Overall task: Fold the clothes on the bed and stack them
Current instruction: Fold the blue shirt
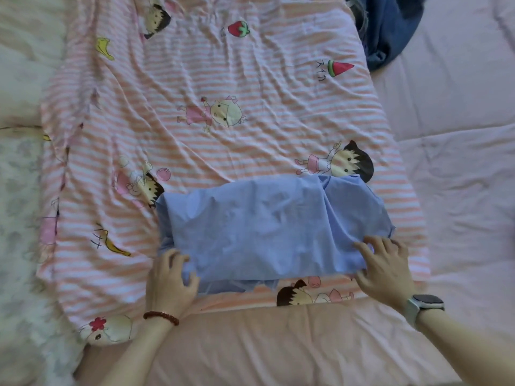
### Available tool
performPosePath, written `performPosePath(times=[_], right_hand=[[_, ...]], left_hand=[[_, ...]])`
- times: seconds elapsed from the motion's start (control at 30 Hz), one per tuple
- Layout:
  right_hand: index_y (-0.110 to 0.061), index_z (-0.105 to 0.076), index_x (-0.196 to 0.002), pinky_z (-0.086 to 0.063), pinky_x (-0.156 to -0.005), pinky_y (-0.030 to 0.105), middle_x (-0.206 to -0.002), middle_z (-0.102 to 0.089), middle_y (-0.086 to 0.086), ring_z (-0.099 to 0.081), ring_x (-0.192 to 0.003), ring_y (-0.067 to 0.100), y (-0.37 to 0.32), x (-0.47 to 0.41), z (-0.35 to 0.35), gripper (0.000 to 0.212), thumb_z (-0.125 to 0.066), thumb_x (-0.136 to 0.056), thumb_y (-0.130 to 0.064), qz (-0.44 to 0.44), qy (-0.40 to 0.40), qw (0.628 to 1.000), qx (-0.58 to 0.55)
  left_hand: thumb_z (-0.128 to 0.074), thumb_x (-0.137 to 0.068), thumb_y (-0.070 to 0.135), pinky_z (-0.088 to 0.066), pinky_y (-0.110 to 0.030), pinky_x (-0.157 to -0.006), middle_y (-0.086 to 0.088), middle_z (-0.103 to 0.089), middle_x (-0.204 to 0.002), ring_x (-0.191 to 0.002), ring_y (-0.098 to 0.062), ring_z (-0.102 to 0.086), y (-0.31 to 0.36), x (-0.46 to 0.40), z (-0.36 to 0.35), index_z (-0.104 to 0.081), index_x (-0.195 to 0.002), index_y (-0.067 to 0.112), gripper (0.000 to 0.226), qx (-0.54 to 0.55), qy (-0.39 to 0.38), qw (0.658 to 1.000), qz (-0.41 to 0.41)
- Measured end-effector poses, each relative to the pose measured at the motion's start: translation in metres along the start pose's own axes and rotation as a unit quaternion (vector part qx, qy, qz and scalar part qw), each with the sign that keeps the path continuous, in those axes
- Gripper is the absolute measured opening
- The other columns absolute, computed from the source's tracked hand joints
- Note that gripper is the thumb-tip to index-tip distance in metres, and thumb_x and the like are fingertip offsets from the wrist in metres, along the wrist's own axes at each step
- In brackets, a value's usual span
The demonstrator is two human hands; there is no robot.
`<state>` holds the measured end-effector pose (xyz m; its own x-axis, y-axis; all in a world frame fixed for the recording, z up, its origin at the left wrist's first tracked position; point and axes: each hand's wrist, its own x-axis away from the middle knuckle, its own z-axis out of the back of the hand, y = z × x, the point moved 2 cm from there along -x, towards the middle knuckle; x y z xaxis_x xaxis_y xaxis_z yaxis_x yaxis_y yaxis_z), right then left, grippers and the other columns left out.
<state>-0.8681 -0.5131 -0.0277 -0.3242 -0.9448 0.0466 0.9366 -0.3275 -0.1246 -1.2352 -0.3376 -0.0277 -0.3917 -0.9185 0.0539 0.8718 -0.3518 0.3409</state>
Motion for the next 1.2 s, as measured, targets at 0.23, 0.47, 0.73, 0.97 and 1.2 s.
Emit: performPosePath(times=[0.23,0.47,0.73,0.97,1.2], right_hand=[[-0.026,-0.045,-0.132,-0.013,-0.105,0.062,-0.136,-0.045,0.013,-0.037,-0.125,0.035,-0.075,-0.062,-0.007,0.048,-0.036,-0.086,-0.034,-0.009,0.004,1.000,-0.006],[-0.043,0.003,-0.146,0.006,-0.106,0.067,-0.158,0.009,-0.004,0.008,-0.145,0.023,-0.026,-0.106,-0.041,0.051,-0.011,-0.097,-0.048,-0.191,-0.168,0.967,-0.011],[-0.020,-0.031,-0.145,-0.009,-0.108,0.062,-0.153,-0.025,0.009,-0.016,-0.143,0.027,-0.013,-0.093,-0.028,0.062,-0.015,-0.089,-0.043,-0.187,-0.045,0.977,-0.093],[-0.020,-0.031,-0.143,-0.016,-0.101,0.070,-0.150,-0.027,0.018,-0.021,-0.138,0.033,-0.022,-0.047,-0.022,0.059,-0.031,-0.087,-0.041,-0.188,0.016,0.977,-0.098],[-0.031,-0.032,-0.144,-0.015,-0.103,0.069,-0.155,-0.020,0.006,-0.014,-0.142,0.026,-0.016,-0.045,-0.056,0.072,-0.019,-0.079,-0.059,-0.165,-0.153,0.972,-0.066]], left_hand=[[-0.057,-0.086,0.047,-0.042,-0.044,-0.088,-0.020,-0.055,-0.117,-0.112,-0.037,-0.049,0.022,-0.080,0.003,-0.050,-0.116,0.002,0.055,0.175,0.051,0.928,0.326],[-0.040,-0.100,0.019,-0.033,-0.035,-0.080,-0.032,-0.058,-0.109,-0.099,-0.040,-0.052,-0.009,-0.108,-0.004,-0.056,-0.105,-0.012,0.035,0.224,0.204,0.868,0.394],[-0.048,-0.092,0.028,-0.033,-0.049,-0.100,-0.021,-0.036,-0.142,-0.128,-0.037,-0.037,0.011,-0.082,-0.005,-0.041,-0.135,0.003,0.050,0.140,0.180,0.906,0.356],[-0.042,-0.081,0.049,-0.006,-0.063,-0.107,-0.010,-0.024,-0.150,-0.138,-0.036,-0.020,0.110,-0.022,-0.058,-0.033,-0.139,0.032,0.061,-0.066,0.004,0.996,-0.058],[-0.034,-0.075,0.065,-0.014,-0.073,-0.098,-0.013,-0.026,-0.152,-0.139,-0.032,-0.016,0.078,-0.019,-0.101,-0.041,-0.138,0.027,0.074,-0.137,-0.131,0.982,0.023]])
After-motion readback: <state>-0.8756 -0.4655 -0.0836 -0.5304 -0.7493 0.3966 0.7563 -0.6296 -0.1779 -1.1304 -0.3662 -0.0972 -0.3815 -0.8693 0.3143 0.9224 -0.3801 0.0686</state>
